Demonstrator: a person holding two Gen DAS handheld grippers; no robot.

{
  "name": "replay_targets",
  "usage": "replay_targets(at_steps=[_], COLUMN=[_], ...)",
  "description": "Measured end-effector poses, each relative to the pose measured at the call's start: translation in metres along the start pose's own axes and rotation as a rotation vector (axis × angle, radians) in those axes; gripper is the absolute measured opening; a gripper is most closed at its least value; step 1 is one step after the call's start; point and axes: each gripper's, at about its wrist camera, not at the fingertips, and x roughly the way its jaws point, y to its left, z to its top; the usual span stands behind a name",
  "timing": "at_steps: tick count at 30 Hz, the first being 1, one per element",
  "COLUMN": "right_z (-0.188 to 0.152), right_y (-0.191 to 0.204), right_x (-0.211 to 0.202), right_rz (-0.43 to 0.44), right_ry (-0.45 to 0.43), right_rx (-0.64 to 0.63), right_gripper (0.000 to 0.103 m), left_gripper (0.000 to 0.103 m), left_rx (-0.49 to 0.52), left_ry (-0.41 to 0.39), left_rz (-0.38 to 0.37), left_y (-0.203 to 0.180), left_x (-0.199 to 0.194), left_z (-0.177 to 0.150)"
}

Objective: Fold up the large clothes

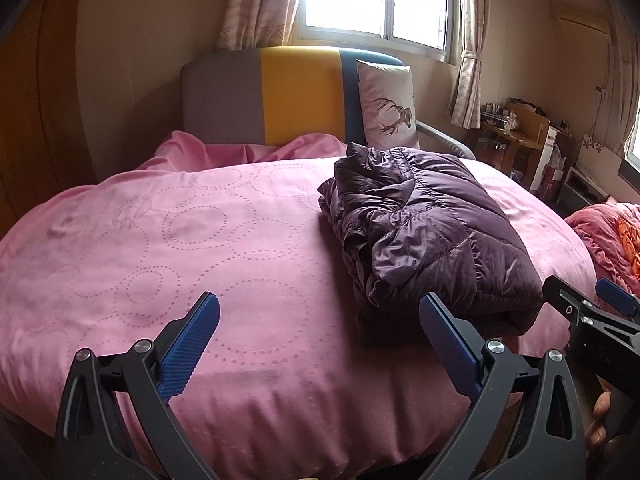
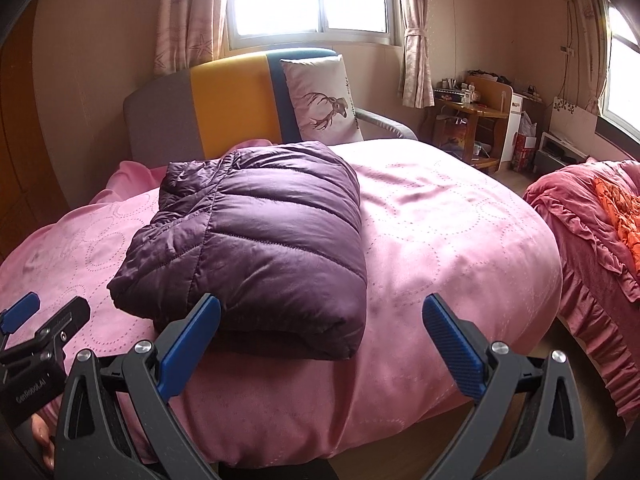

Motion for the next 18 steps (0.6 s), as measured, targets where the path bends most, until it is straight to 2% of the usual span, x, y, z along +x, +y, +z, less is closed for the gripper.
replay_targets(at_steps=[9,14,18], right_z=[0.007,0.014,0.014], right_y=[-0.002,-0.003,-0.003], right_x=[0.014,0.02,0.031], right_rz=[-0.02,-0.027,-0.029], right_ry=[0.028,0.016,0.051], right_rx=[0.006,0.011,0.014], right_gripper=[0.101,0.101,0.101], left_gripper=[0.099,0.099,0.099], left_rx=[-0.017,-0.008,-0.016], left_ry=[0.04,0.049,0.05], left_rz=[0.016,0.025,0.018], left_y=[-0.001,-0.007,-0.01], left_x=[0.015,0.026,0.032], left_z=[0.001,0.004,0.009])
